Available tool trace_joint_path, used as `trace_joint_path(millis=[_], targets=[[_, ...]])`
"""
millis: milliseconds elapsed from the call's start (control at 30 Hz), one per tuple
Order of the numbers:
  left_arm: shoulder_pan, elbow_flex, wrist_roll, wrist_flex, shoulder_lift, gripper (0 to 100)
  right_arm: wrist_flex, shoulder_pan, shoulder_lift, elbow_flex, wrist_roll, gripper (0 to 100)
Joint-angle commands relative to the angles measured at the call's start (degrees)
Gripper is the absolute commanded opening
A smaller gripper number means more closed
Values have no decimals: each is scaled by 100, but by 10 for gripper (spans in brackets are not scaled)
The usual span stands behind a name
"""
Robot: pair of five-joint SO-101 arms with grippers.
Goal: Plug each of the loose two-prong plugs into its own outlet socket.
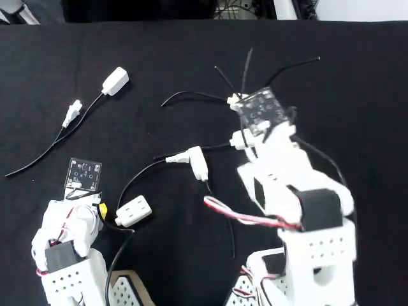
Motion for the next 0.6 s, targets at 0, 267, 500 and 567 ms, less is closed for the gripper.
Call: trace_joint_path(millis=[0,267,500,567], targets=[[22,66,-26,-97,-53,249,-888,-879,-356,347,-958,12],[13,66,-26,-97,-53,249,-4079,-2558,-532,2695,-1996,12],[13,75,-26,-123,-53,249,-7059,-3226,-558,4585,-2602,12],[13,101,-26,-132,-53,249,-7719,-3226,-558,4769,-2804,12]])
